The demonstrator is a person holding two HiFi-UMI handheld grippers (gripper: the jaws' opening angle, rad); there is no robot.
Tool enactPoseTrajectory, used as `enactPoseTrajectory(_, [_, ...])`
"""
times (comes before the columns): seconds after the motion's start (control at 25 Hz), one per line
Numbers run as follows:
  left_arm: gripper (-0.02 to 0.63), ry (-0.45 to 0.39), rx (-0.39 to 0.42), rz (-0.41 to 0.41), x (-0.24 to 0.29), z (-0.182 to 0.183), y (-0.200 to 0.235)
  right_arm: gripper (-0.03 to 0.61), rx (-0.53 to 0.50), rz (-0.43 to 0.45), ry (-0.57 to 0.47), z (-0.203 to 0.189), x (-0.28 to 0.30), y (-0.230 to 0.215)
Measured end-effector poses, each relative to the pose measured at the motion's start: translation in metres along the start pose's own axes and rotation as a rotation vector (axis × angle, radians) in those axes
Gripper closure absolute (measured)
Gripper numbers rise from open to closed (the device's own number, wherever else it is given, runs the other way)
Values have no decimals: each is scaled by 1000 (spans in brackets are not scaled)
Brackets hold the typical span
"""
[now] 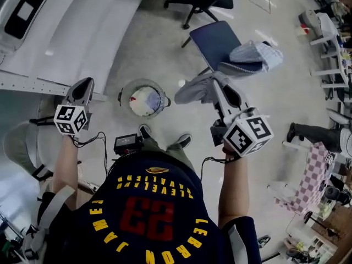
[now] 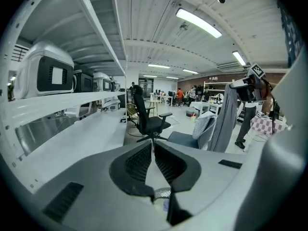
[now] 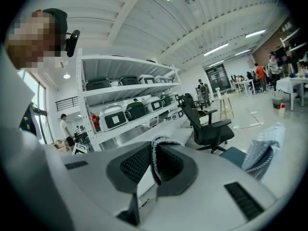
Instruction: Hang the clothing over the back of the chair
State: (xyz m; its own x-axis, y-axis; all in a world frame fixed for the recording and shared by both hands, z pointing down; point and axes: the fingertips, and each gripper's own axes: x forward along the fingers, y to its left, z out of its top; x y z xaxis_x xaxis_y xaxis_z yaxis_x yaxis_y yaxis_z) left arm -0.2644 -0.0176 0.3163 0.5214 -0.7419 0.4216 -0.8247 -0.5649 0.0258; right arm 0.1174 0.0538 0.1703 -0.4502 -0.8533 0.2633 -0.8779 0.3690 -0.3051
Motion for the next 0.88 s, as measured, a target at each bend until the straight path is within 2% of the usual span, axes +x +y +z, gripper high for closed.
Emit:
enactPoseTrajectory(0.24, [592, -25, 47, -58, 21, 34, -72, 546, 38, -87, -85, 10, -88, -57])
enactPoseTrajectory(0.6, [592, -74, 129, -184, 69, 95, -215, 546, 76, -223, -143, 11, -218, -146])
enactPoseTrajectory(0.88, [592, -104, 178, -270, 105, 115, -320, 546, 78, -328, -177, 4, -311, -215])
